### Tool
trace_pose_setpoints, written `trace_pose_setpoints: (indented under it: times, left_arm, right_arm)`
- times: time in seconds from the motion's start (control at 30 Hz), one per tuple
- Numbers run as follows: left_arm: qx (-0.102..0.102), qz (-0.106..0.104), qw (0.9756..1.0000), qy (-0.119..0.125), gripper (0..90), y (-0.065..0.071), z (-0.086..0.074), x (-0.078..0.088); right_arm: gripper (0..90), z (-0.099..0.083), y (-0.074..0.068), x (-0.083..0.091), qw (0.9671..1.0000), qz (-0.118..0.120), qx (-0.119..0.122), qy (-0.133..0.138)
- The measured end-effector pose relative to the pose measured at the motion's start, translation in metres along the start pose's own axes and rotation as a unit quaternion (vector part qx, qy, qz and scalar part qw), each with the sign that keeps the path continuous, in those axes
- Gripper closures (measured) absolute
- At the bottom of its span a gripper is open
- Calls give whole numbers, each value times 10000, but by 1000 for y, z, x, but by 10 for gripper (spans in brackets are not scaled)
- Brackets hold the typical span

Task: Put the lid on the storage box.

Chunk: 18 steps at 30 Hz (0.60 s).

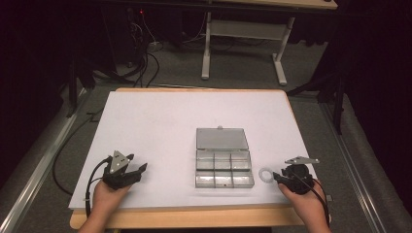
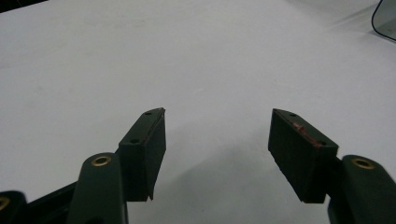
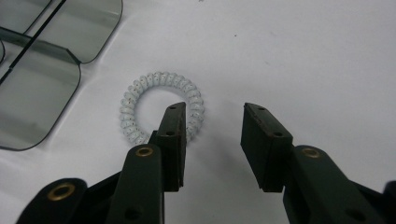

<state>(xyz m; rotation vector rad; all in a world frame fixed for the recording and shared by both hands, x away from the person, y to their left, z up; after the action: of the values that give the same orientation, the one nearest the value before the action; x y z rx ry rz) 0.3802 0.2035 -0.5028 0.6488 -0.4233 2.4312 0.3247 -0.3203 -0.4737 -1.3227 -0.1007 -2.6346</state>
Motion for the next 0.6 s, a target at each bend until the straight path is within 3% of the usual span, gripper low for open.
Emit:
trace_pose_setpoints:
  times: [0.43, 0.6]
  left_arm:
    - [-42, 7, 10000, -14, 388, 1, 0, 0]
    - [-11, -5, 10000, 16, 395, 0, 0, 0]
  right_arm:
    - [604, 12, 0, 5, 9979, 47, 129, -628]
    - [584, 15, -6, 1, 9969, 49, 261, -736]
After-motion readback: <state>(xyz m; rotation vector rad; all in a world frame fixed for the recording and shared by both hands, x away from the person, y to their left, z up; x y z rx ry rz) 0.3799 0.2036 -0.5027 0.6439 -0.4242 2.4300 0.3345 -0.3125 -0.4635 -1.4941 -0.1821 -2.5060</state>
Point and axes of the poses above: each handheld gripper's, and its own axes: x roughly backward along the jaws, z roughly out of its top, y roughly to its right, the point moved 3 cm from there along -x, roughly forward along the jaws, and after that the axes turned 5 degrees about -x, right-handed, at the moved point
